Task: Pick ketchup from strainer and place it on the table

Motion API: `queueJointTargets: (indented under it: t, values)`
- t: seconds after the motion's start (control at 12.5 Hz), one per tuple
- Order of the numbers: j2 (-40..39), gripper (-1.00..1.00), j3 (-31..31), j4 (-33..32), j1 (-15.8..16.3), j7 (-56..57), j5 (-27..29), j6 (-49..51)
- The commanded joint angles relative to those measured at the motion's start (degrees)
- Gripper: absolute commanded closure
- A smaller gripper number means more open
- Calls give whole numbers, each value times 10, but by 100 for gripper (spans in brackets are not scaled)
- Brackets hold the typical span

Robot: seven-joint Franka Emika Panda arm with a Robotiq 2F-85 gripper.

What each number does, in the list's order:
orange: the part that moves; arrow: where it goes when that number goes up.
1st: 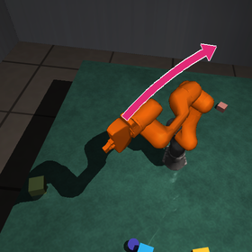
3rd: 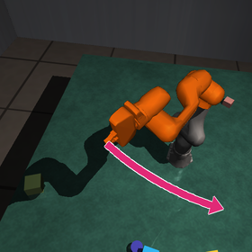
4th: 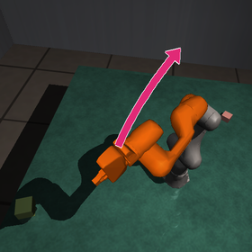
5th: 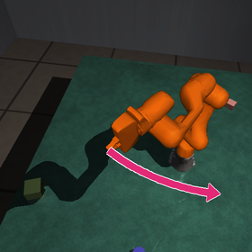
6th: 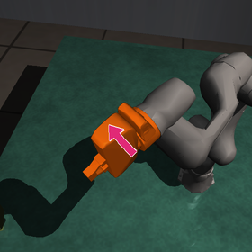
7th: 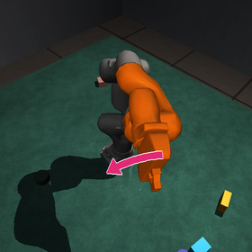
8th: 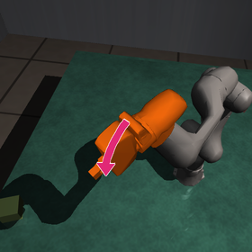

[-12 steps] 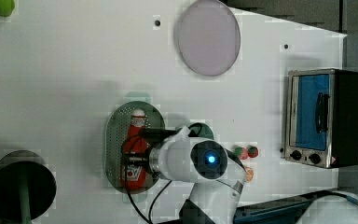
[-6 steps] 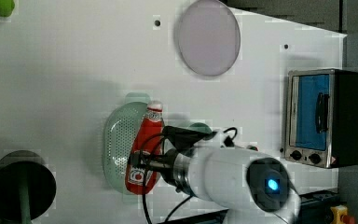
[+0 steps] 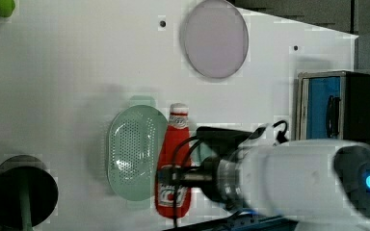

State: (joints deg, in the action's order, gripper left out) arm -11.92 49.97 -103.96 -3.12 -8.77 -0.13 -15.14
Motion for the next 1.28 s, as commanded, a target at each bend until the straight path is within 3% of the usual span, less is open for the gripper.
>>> queueJointTargets:
  t: [0.08, 0.64, 1.28]
  values:
    - [15, -21, -40, 32, -79, 77, 1, 17]
    - [51, -21, -144, 28, -155, 96, -4, 18]
    - [51, -21, -276, -55, -192, 214, -4, -14]
